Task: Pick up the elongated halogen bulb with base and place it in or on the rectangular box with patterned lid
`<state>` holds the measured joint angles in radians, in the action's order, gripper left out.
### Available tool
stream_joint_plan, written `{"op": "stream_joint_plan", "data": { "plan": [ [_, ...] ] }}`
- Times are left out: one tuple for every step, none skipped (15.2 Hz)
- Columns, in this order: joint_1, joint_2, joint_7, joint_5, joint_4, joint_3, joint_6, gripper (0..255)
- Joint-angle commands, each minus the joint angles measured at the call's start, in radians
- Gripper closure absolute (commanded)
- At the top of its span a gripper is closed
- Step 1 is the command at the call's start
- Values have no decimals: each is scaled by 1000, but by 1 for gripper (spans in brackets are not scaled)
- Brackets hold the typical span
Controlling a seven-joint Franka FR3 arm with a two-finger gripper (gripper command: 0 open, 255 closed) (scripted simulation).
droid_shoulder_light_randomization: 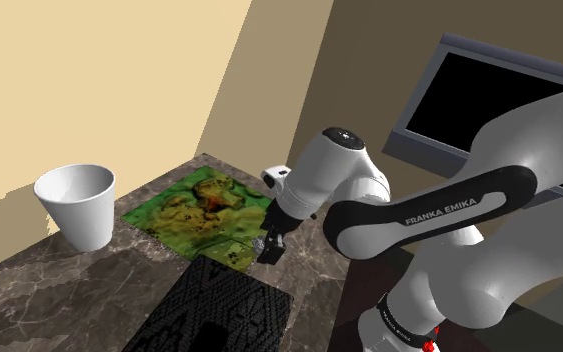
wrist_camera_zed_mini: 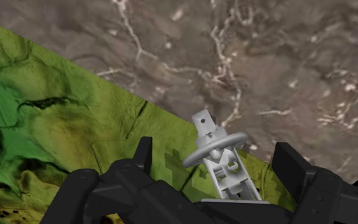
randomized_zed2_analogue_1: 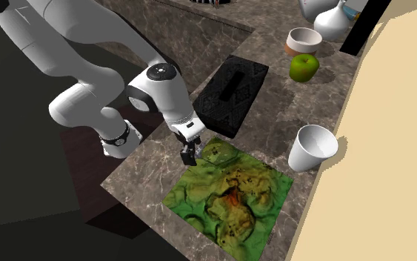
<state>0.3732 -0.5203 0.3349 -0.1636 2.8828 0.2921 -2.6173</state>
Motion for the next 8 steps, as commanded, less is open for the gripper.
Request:
{"op": "stream_joint_plan", "data": {
  "plan": [
    [0,2,0,0,2,0,-4,0],
    [0,2,0,0,2,0,-4,0],
    [0,2,0,0,2,0,-4,0],
    [0,2,0,0,2,0,-4,0],
    [0,2,0,0,2,0,-4,0],
    [0,2,0,0,2,0,-4,255],
    [0,2,0,0,2,0,-4,255],
    [0,2,0,0,2,0,-4,255]
  ]
}}
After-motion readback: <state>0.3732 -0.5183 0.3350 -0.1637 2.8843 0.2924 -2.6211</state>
